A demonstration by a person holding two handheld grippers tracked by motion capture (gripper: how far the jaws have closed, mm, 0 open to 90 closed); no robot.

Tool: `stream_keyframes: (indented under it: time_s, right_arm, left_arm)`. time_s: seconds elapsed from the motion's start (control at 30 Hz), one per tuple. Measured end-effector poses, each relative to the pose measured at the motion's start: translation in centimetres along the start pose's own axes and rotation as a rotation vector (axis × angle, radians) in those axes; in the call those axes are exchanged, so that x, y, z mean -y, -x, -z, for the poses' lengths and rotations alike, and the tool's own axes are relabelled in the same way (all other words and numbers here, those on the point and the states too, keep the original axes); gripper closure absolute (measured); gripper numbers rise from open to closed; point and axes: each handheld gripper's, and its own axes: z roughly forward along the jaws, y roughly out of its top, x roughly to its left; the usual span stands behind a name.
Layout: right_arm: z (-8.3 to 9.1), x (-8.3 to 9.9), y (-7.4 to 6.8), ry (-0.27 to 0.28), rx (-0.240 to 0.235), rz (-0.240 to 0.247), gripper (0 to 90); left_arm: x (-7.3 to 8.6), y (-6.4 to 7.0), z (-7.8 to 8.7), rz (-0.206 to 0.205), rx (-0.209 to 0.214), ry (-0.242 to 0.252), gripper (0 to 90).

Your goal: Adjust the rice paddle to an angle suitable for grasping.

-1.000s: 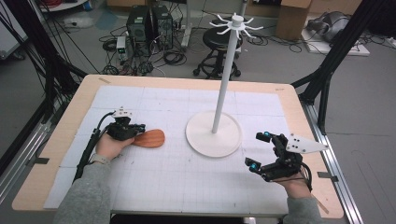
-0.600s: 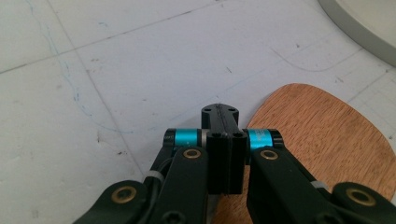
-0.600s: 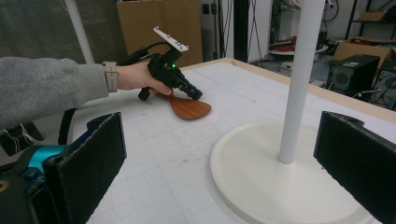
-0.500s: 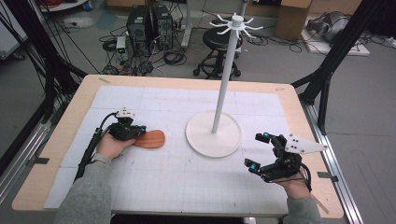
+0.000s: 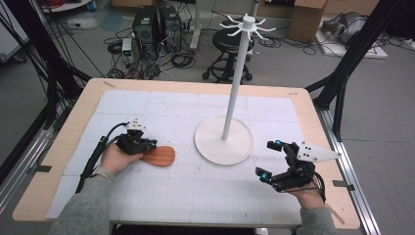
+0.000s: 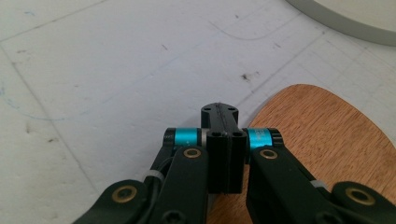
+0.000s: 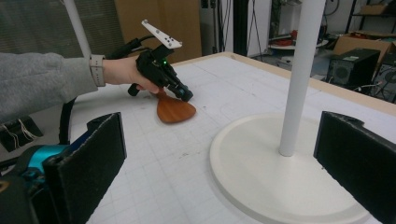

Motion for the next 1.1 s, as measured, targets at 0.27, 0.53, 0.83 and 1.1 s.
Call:
stream_keyframes:
  time_s: [0.27,0.53,0.83,1.1]
  right_arm:
    - [0.0,0.0,0.0,-0.002,0.001,-0.003,0.8]
    - [-0.2,0.2,0.0,-0.015,0.000,-0.010,0.8]
    - [-0.5,0.3,-0.1,-0.031,-0.005,-0.004,0.8]
    - [-0.5,0.4,-0.1,-0.034,-0.008,-0.006,0.8]
  left_arm:
    - [1.3,0.4,0.6,0.036,0.076,0.037,89.9]
    - [2.3,1.7,1.5,0.006,0.107,0.029,89.9]
    - [3.3,3.5,2.6,-0.082,0.102,0.021,89.9]
    - [4.8,4.1,3.7,-0.049,0.147,0.038,89.9]
